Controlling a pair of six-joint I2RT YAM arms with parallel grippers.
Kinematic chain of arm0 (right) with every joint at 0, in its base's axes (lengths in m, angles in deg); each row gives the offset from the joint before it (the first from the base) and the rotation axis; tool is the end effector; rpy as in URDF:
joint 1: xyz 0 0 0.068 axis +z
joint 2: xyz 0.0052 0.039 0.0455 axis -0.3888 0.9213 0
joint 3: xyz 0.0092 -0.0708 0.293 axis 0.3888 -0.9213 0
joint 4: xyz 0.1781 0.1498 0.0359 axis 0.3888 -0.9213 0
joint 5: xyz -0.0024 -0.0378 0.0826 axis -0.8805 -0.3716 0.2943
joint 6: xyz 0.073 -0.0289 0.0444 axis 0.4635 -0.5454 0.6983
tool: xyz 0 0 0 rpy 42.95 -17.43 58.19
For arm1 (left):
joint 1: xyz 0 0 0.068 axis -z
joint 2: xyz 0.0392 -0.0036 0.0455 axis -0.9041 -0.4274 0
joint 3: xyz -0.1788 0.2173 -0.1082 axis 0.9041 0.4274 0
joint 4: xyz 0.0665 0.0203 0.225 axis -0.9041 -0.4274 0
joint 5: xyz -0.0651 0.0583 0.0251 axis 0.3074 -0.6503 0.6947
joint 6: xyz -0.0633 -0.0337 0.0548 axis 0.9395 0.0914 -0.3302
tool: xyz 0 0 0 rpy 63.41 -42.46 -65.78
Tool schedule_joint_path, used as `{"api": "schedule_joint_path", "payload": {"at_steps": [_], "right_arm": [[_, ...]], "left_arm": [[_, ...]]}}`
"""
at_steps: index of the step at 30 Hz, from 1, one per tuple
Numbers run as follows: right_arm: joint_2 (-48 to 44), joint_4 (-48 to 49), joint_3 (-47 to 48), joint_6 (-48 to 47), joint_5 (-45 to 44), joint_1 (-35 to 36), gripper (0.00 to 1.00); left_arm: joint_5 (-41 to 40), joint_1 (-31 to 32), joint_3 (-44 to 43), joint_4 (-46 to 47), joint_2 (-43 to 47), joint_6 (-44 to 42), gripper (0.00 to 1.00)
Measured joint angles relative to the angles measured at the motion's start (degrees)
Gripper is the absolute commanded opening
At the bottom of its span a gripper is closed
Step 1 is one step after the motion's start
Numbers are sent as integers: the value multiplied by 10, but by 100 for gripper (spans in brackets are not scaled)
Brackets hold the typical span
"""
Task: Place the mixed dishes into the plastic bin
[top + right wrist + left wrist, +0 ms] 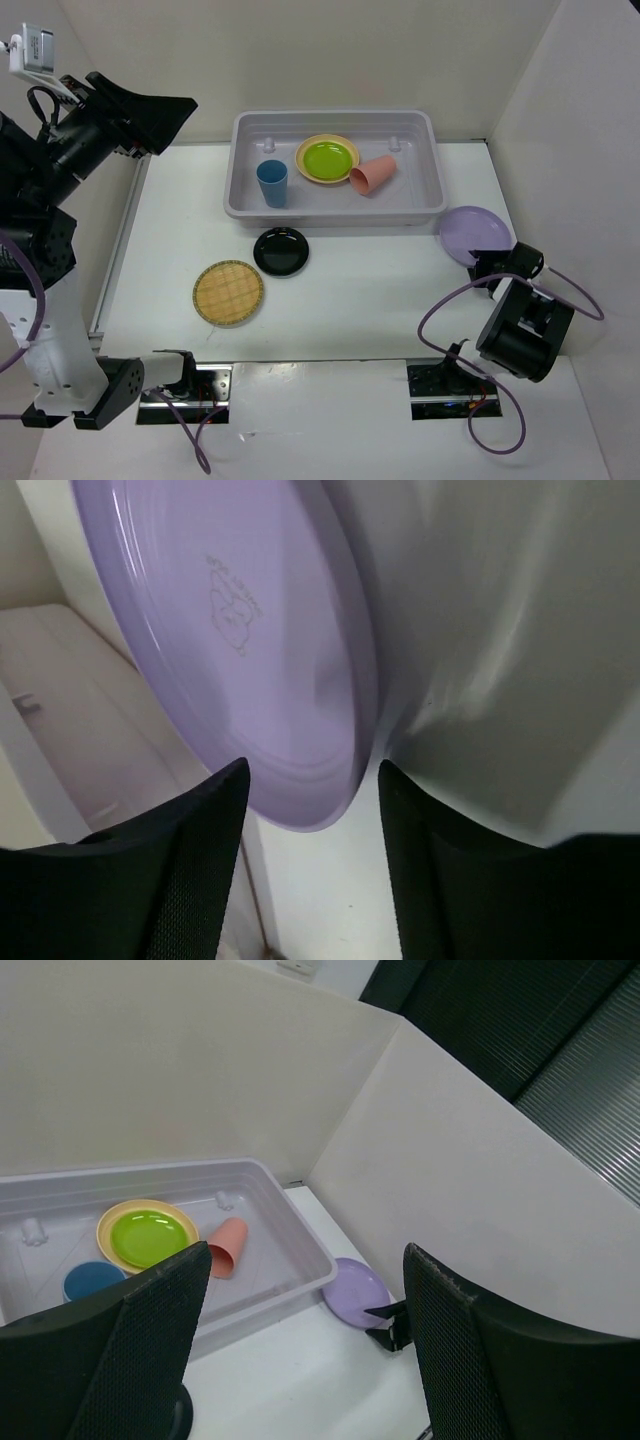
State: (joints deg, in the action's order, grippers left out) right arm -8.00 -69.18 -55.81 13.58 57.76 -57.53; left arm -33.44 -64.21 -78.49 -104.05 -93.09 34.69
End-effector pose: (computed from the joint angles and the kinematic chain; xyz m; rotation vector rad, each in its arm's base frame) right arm 0.2134 -0.1226 0.1546 1.6922 1.6633 0.5388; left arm 0.1320 -0.0405 0.6452 0.0221 1.3911 -0.8721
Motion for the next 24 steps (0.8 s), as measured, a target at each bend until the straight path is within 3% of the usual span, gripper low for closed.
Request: {"api": "schedule_joint_path", "payload": {"at_steps": [1, 6, 11, 15, 24], "right_arm": [[0, 0, -1, 4, -3, 0, 54], [0, -1, -2, 9, -10, 0, 28], [1, -2, -2, 10, -10, 0, 18], [1, -3, -2, 11, -13, 0, 1], [-24, -55, -1, 6, -28, 0, 1]], "left_arm": [[2, 0, -4, 0, -2, 0, 84], [9, 0, -1, 7, -6, 0, 84], [11, 0, 13, 10, -3, 0, 84], [11, 0, 13, 13, -3, 0, 84], [11, 0, 17, 16, 0, 0, 84]]}}
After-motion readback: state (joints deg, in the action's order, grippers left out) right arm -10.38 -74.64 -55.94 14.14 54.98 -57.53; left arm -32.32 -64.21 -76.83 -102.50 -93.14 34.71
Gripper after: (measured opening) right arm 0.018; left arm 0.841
